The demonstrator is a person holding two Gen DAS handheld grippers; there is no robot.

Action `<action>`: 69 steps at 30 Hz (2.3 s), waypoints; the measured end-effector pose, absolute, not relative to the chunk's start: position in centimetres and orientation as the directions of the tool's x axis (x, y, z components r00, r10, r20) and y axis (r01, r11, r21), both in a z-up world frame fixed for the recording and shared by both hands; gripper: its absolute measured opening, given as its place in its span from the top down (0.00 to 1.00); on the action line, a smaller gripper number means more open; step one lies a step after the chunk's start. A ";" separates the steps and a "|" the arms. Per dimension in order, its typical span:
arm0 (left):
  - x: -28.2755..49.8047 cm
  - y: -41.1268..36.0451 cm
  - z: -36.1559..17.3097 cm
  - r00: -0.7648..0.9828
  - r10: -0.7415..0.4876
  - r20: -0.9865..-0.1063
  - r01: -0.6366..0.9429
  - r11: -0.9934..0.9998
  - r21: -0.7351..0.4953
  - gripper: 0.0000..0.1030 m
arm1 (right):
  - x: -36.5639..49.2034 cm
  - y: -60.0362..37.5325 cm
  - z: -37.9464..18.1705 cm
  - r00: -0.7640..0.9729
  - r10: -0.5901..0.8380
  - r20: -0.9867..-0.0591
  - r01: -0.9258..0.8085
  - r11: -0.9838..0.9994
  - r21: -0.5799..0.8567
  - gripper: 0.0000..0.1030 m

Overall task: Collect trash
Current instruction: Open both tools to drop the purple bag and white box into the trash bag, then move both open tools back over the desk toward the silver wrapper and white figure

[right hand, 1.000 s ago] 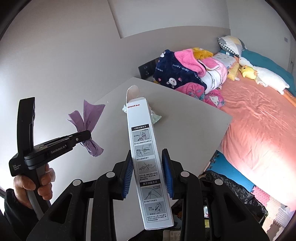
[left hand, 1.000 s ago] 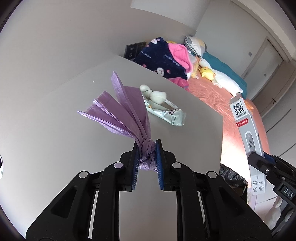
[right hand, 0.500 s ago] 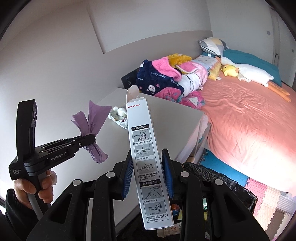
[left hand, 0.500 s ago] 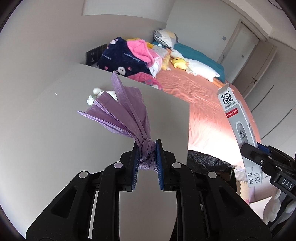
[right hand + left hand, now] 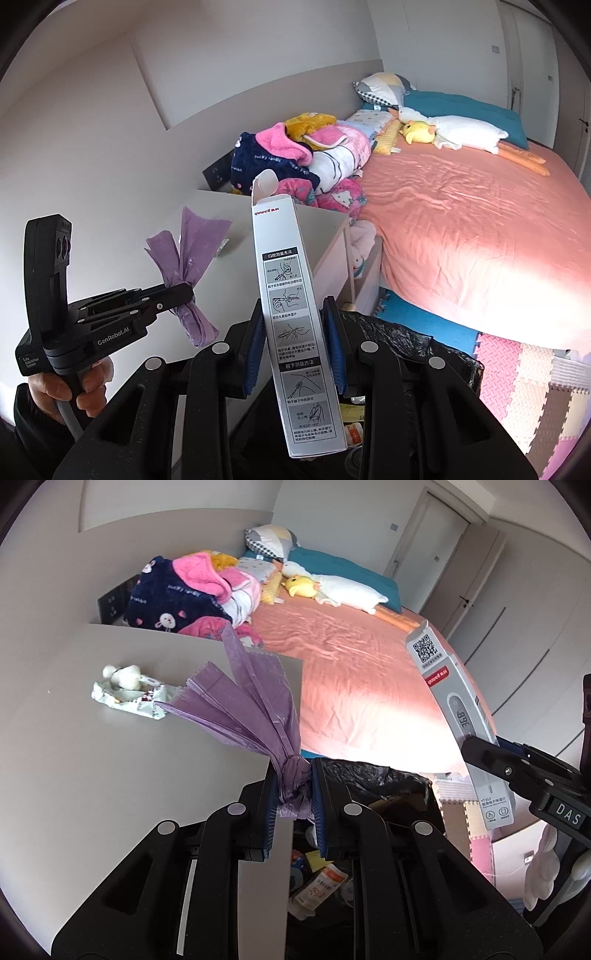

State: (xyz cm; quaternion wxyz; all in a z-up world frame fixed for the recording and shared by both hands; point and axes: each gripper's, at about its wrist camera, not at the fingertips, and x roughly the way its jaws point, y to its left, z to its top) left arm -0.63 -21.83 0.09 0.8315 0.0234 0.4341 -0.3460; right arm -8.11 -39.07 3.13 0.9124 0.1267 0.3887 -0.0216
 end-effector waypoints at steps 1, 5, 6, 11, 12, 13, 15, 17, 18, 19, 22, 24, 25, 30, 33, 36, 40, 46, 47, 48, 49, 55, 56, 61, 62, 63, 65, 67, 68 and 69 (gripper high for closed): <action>-1.0 -22.3 0.2 0.374 -0.562 -0.738 0.609 0.749 -0.262 0.84 | -8.3 -39.4 3.2 0.698 0.053 -0.714 0.146 0.966 0.214 0.69; -2.3 -24.0 0.3 0.337 -0.582 -0.740 0.663 0.705 -0.253 0.84 | -9.5 -40.8 3.6 0.703 0.023 -0.711 0.186 0.959 0.215 0.69; -2.6 -24.4 0.4 0.326 -0.587 -0.741 0.677 0.692 -0.250 0.84 | -9.8 -41.1 3.7 0.705 0.015 -0.709 0.196 0.956 0.216 0.69; -4.0 -26.1 0.4 0.274 -0.606 -0.747 0.738 0.630 -0.240 0.84 | -11.3 -42.7 4.2 0.707 -0.019 -0.707 0.240 0.947 0.214 0.69; -4.3 -26.4 0.4 0.263 -0.608 -0.749 0.750 0.617 -0.238 0.84 | -11.6 -42.9 4.3 0.706 -0.027 -0.707 0.249 0.945 0.212 0.69; -4.5 -26.7 0.3 0.253 -0.609 -0.752 0.760 0.606 -0.235 0.84 | -11.8 -43.2 4.4 0.705 -0.034 -0.708 0.258 0.943 0.212 0.69; -5.0 -27.3 0.2 0.232 -0.609 -0.759 0.781 0.582 -0.229 0.84 | -12.2 -43.7 4.4 0.702 -0.043 -0.711 0.274 0.938 0.213 0.69; -5.6 -27.7 0.0 0.194 -0.615 -0.764 0.807 0.543 -0.232 0.83 | -12.5 -44.2 4.5 0.698 -0.044 -0.715 0.282 0.934 0.218 0.69; -6.0 -28.0 -0.2 0.155 -0.623 -0.767 0.828 0.505 -0.243 0.83 | -12.6 -44.5 4.4 0.695 -0.035 -0.718 0.277 0.935 0.223 0.68; -6.3 -28.2 -0.4 0.115 -0.630 -0.768 0.851 0.462 -0.251 0.78 | -12.8 -44.7 4.4 0.692 -0.027 -0.722 0.273 0.935 0.226 0.60; -7.6 -28.4 -0.7 0.166 -0.615 -0.771 0.874 0.454 -0.175 0.07 | -14.0 -45.3 5.0 0.713 -0.124 -0.690 0.352 0.914 0.200 0.23; -7.6 -28.4 -1.2 0.171 -0.606 -0.777 0.873 0.458 -0.165 0.07 | -14.8 -45.7 5.2 0.726 -0.155 -0.670 0.379 0.903 0.202 0.23; -7.3 -28.2 -1.4 0.169 -0.605 -0.778 0.864 0.471 -0.178 0.07 | -14.9 -45.9 5.3 0.728 -0.164 -0.665 0.391 0.897 0.206 0.23; -5.7 -27.6 -1.7 0.179 -0.594 -0.784 0.820 0.531 -0.215 0.07 | -15.2 -46.9 5.3 0.731 -0.180 -0.658 0.412 0.885 0.216 0.23; -5.2 -27.4 -1.8 0.188 -0.590 -0.785 0.812 0.544 -0.214 0.07 | -15.2 -47.1 5.2 0.729 -0.174 -0.662 0.409 0.886 0.217 0.23; -5.0 -27.1 -1.9 0.193 -0.583 -0.789 0.807 0.552 -0.210 0.07 | -15.0 -47.1 5.0 0.725 -0.165 -0.669 0.404 0.888 0.219 0.23; -4.7 -26.8 -2.2 0.197 -0.573 -0.796 0.798 0.565 -0.210 0.07 | -14.6 -46.8 4.8 0.723 -0.155 -0.673 0.397 0.891 0.221 0.23; -4.2 -26.1 -2.5 0.213 -0.551 -0.807 0.778 0.595 -0.201 0.07 | -13.4 -45.9 4.5 0.719 -0.136 -0.681 0.374 0.902 0.215 0.23; -4.1 -26.0 -2.5 0.214 -0.549 -0.808 0.775 0.599 -0.201 0.06 | -13.3 -45.9 4.4 0.718 -0.132 -0.683 0.370 0.904 0.215 0.23; -4.0 -25.8 -2.6 0.216 -0.546 -0.809 0.772 0.603 -0.202 0.06 | -13.1 -45.7 4.3 0.717 -0.125 -0.686 0.363 0.907 0.214 0.23; -3.9 -25.6 -2.6 0.219 -0.544 -0.810 0.768 0.608 -0.202 0.06 | -12.9 -45.5 4.2 0.716 -0.120 -0.688 0.357 0.910 0.212 0.23; -3.0 -24.2 -3.0 0.238 -0.529 -0.814 0.726 0.654 -0.213 0.06 | -11.2 -43.9 3.7 0.712 -0.091 -0.697 0.310 0.931 0.195 0.23; -2.7 -23.9 -3.1 0.243 -0.522 -0.817 0.715 0.666 -0.213 0.06 | -10.9 -43.7 3.5 0.711 -0.084 -0.698 0.301 0.934 0.194 0.23; -1.8 -22.5 -3.6 0.260 -0.499 -0.827 0.672 0.709 -0.216 0.07 | -9.2 -42.3 2.8 0.705 -0.055 -0.707 0.266 0.945 0.191 0.23; -1.6 -22.1 -3.6 0.264 -0.495 -0.828 0.663 0.717 -0.217 0.06 | -8.9 -42.1 2.7 0.704 -0.051 -0.708 0.261 0.946 0.191 0.23; -1.3 -21.8 -3.7 0.268 -0.491 -0.829 0.655 0.724 -0.217 0.06 | -8.5 -41.9 2.6 0.704 -0.045 -0.709 0.254 0.948 0.192 0.23; -0.8 -21.1 -3.8 0.280 -0.482 -0.830 0.633 0.742 -0.218 0.06 | -7.9 -41.4 2.4 0.705 -0.036 -0.708 0.243 0.951 0.193 0.23; -0.3 -20.5 -3.8 0.292 -0.474 -0.831 0.613 0.759 -0.219 0.06 | -7.2 -40.9 2.1 0.706 -0.027 -0.707 0.230 0.954 0.193 0.23; -0.1 -20.1 -3.8 0.297 -0.470 -0.831 0.601 0.769 -0.220 0.06 | -6.9 -40.7 2.0 0.707 -0.023 -0.707 0.224 0.955 0.193 0.23; 0.3 -19.8 -3.8 0.302 -0.465 -0.832 0.588 0.778 -0.222 0.06 | -6.5 -40.5 1.9 0.707 -0.018 -0.707 0.216 0.957 0.191 0.23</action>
